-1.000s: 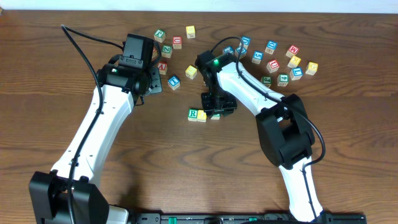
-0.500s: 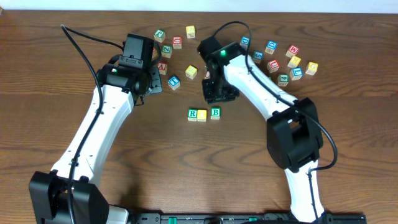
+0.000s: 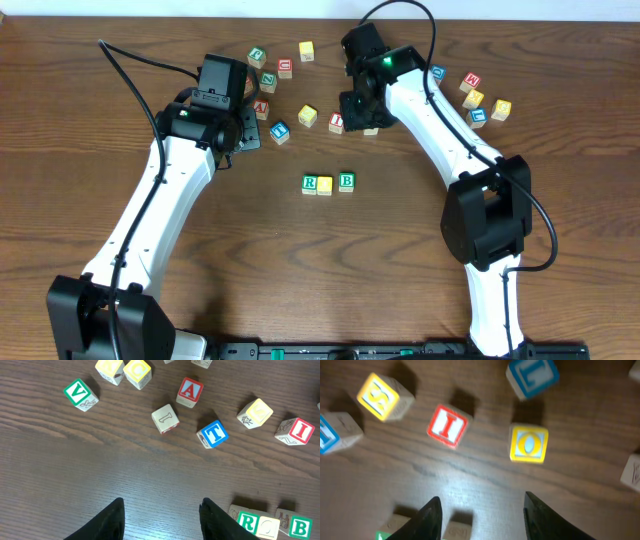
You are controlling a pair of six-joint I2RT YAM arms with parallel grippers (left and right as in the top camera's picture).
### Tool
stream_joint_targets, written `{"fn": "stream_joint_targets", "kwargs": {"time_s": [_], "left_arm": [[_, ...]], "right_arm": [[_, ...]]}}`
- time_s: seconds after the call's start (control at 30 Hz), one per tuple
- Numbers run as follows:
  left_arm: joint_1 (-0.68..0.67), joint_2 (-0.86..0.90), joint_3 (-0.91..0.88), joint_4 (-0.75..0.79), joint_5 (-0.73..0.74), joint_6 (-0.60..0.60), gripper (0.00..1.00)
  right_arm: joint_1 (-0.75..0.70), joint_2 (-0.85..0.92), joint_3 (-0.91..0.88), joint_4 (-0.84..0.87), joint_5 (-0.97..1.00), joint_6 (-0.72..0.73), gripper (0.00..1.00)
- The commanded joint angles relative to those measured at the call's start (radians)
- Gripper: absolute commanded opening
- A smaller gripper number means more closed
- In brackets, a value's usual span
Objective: Spell out ROBOT
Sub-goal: 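Lift the right gripper and move it over the right block pile, then lower the right gripper and grasp the yellow O block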
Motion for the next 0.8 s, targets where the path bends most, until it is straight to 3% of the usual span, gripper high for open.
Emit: {"fn": "stream_joint_targets", "kwargs": {"time_s": [0.0,0.23,0.77], "left_arm": [[0.002,-0.014,0.018,0.001,-0.013,0.009,0.48],[0.002,-0.014,0.001,0.0,-0.013,0.009,0.48],[0.002,-0.014,0.001,0.016,-0.013,0.009,0.48]], "right_arm": [[0.0,-0.018,0.015,0.042,0.08,-0.019,0.47],[-0.014,0.019,0.011,0.13,0.153,-0.019,0.5],[-0.065,0.131,0.001,0.148,0.037,-0.046,0.57]]}}
